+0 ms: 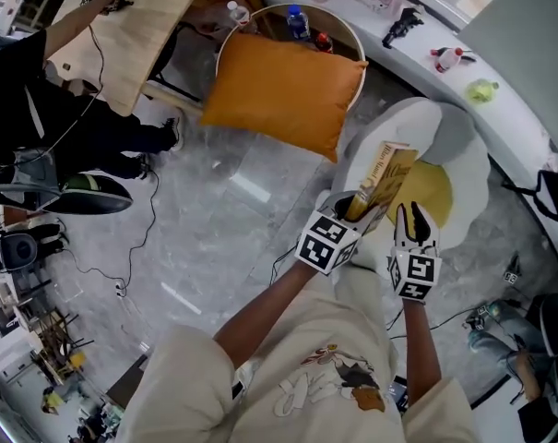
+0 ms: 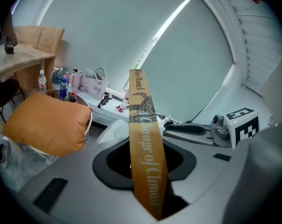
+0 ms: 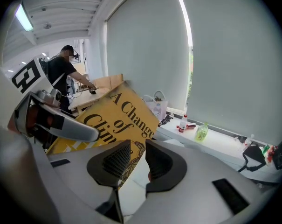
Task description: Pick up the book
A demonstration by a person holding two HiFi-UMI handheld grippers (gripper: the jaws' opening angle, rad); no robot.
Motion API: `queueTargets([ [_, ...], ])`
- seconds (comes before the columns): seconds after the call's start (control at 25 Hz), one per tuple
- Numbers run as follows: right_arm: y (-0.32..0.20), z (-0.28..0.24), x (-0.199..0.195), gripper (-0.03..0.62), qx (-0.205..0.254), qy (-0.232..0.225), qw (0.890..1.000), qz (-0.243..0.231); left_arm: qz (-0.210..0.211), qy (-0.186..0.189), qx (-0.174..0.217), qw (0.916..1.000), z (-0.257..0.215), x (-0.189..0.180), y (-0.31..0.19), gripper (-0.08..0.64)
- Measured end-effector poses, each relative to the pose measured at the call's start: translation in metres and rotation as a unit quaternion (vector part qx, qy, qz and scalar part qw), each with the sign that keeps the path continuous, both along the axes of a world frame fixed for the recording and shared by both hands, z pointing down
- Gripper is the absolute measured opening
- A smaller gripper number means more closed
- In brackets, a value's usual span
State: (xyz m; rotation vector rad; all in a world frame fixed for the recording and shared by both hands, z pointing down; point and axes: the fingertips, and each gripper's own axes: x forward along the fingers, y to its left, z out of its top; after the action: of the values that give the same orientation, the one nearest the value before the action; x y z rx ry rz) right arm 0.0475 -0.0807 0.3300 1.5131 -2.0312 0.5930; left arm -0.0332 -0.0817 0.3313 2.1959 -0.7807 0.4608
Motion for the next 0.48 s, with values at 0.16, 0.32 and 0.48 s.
queueTargets([
  [0.16, -0.018, -0.03, -0.008, 0.117, 0.019, -0.004, 1.0, 0.001, -0.005, -0.002, 0.015, 0.9999, -0.024, -0.013, -0.011, 0.145],
  [0.32, -0.028, -0.061, -0.009, 0.114, 0.041, -0.011, 0.999, 0.008, -0.005, -0.001, 0.033, 0.9994, -0.053, -0.017, -0.015, 0.146],
  [0.48, -0.034, -0.098, -0.013, 0.11, 0.061, -0.019, 0.998, 0.014, 0.001, -0.002, 0.048, 0.9989, -0.084, -0.019, -0.019, 0.144],
])
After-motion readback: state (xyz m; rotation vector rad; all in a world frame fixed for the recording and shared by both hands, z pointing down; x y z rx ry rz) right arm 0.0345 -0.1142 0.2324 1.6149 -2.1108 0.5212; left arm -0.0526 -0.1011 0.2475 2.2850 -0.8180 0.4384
